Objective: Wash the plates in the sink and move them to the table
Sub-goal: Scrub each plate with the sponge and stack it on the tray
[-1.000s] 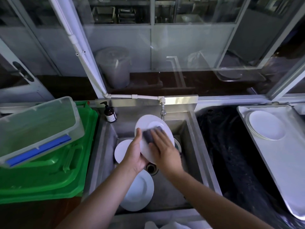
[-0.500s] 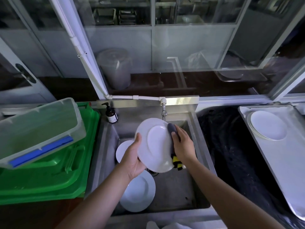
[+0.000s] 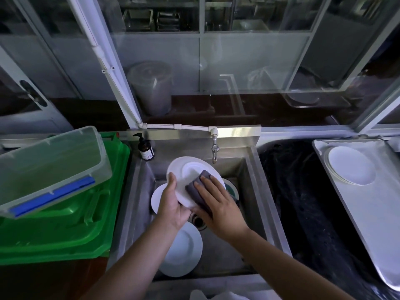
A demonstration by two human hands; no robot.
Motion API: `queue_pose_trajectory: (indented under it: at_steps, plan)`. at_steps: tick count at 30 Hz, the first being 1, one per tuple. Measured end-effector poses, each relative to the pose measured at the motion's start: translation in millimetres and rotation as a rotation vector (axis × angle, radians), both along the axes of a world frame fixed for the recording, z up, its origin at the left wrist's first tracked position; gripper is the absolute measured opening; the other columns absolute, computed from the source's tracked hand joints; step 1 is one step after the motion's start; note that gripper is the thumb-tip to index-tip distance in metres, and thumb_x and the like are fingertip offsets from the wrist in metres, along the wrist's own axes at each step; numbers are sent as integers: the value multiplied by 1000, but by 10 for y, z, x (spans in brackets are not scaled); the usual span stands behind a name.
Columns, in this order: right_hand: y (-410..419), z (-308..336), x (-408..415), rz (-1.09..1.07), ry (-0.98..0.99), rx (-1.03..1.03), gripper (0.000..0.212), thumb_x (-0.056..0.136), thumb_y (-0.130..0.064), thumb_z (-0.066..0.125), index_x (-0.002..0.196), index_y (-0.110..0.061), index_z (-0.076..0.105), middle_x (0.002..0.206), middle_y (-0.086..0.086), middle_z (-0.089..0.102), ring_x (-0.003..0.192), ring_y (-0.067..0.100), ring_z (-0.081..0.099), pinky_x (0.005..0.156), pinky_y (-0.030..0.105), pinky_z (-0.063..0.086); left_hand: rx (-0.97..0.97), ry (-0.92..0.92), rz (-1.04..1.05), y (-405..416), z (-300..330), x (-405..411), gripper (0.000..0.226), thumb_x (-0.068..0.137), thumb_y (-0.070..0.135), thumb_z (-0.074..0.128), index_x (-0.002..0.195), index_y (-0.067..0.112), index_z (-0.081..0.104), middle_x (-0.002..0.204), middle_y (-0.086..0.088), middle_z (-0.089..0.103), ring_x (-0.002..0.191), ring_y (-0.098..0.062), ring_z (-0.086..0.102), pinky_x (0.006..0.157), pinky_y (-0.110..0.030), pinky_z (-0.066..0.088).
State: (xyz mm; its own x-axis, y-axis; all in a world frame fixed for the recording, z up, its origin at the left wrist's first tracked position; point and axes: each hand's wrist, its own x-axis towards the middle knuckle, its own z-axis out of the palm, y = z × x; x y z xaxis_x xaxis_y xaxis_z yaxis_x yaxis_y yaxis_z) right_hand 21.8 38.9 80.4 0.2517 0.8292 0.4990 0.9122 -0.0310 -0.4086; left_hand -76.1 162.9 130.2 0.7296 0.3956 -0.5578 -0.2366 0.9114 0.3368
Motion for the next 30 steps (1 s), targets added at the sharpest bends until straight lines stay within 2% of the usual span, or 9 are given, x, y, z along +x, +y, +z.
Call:
queue_pose_trajectory:
  at_steps: [4,7,12,16,19,21,24,27,30]
  plan:
    - [-36,-64,120,75,-69,-174,83,88,-64,59,155,-20,39,162,5,35,152,30,27,118,48,31,-106,-6,88,51,-97,4,78,101,63,38,136,-5,56,134,-27,63,111,-36,70,86,-52,61]
    - [-35,-105,129,33,-196,-89,57,93,-34,59,145,-16,47,145,10,53,135,35,49,101,49,48,-193,4,91,83,-167,23,80,101,62,40,140,-8,49,139,-26,58,127,-33,58,97,-48,56]
    - [80,-155,193,-6,-198,-92,46,88,-11,62,134,-13,58,128,6,63,112,32,62,84,46,53,-154,95,30,156,-255,91,52,106,28,35,127,-17,51,102,-31,67,90,-35,65,66,-44,64]
    - [139,-88,265,-24,-179,-174,39,84,-17,58,123,-18,63,111,2,68,92,31,65,71,43,56,99,613,-156,218,-606,32,43,101,34,58,131,4,60,102,-15,65,76,-27,64,54,-33,54]
    - [111,-52,318,58,-166,-214,31,90,-21,60,121,-22,62,102,0,69,87,29,66,68,39,56,404,912,-341,185,-818,-96,86,84,65,63,154,21,39,136,-6,58,113,-28,60,92,-43,52]
    - [120,-48,446,109,-114,-289,36,88,-23,69,123,-22,63,104,0,71,90,28,67,70,39,57,675,886,-451,217,-877,-165,87,85,72,54,159,35,27,149,-1,50,128,-28,55,108,-46,47]
    - [159,56,632,124,-12,-423,45,85,-24,74,129,-20,64,116,1,71,101,28,67,81,42,57,945,757,-672,261,-858,-232,40,102,59,43,132,37,60,135,-1,63,123,-21,59,109,-39,46]
    - [199,218,706,106,82,-473,48,90,-28,74,135,-22,61,127,2,68,109,26,64,92,40,53,1238,661,-781,233,-773,-347,21,99,58,52,109,44,64,116,8,70,109,-13,63,95,-31,47]
    - [252,246,722,56,181,-489,54,89,-30,77,138,-24,57,128,1,67,108,25,65,92,39,54,1280,681,-642,147,-624,-352,42,94,66,44,85,30,63,89,4,68,88,-19,62,79,-31,47]
